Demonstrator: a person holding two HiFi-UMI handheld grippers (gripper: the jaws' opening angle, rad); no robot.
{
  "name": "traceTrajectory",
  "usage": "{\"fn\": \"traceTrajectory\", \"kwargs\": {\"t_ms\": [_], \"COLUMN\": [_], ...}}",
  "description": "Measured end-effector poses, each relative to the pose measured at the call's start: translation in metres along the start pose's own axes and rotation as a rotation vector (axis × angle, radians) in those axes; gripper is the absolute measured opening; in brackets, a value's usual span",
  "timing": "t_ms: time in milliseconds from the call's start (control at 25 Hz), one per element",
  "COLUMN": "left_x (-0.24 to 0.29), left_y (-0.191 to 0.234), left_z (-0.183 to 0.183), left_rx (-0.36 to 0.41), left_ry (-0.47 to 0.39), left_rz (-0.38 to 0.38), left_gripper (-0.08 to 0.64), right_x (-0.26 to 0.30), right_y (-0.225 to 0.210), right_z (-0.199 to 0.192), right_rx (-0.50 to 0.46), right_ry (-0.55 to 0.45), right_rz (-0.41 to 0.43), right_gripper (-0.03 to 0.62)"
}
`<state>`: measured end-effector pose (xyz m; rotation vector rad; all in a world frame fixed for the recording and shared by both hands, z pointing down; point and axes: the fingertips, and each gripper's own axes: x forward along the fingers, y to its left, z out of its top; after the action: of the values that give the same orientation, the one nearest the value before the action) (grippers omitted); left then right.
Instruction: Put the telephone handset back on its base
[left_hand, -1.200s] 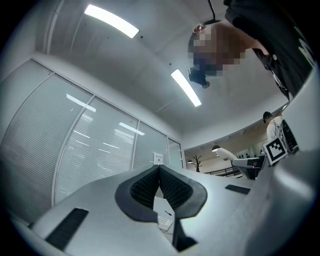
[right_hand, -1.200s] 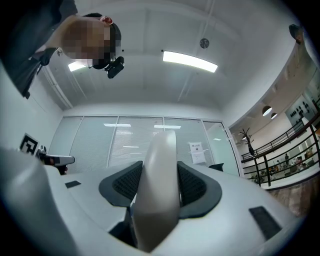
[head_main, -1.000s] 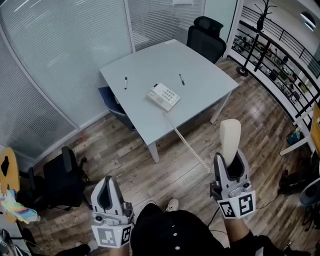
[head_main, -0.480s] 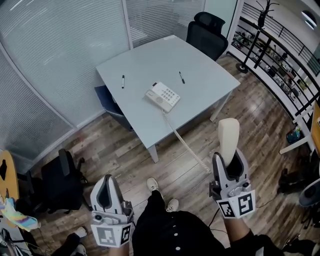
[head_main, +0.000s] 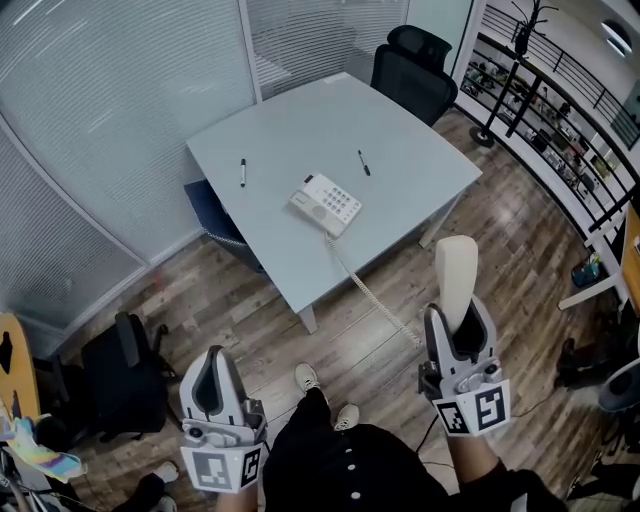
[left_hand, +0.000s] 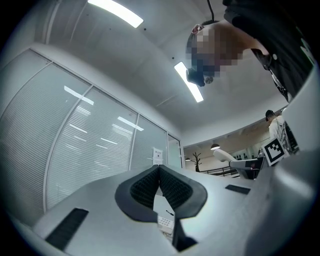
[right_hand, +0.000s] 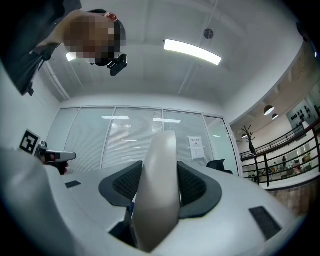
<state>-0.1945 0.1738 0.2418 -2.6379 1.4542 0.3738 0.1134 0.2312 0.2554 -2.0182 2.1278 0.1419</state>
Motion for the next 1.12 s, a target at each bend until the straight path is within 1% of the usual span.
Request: {"fn": "traceTrajectory", "kwargs": {"t_ms": [720, 1120], "left_x": [0.072, 0.112], "left_y": [0.037, 0.055], "left_z": [-0.026, -0.028], "left_rx": [-0.018, -0.022], "left_ry": [0.012, -0.025], "left_rz": [-0.023, -0.051], "left_gripper": [0.015, 0.015], "right_x": [0.075, 0.11], "right_y": [-0.011, -0.017], "right_z": [-0.021, -0.021], "right_rx": [0.004, -0.013], "right_ry": [0.026, 0.003], "right_rz": [-0.018, -0.036], "right_gripper": [0.232, 0.232]}}
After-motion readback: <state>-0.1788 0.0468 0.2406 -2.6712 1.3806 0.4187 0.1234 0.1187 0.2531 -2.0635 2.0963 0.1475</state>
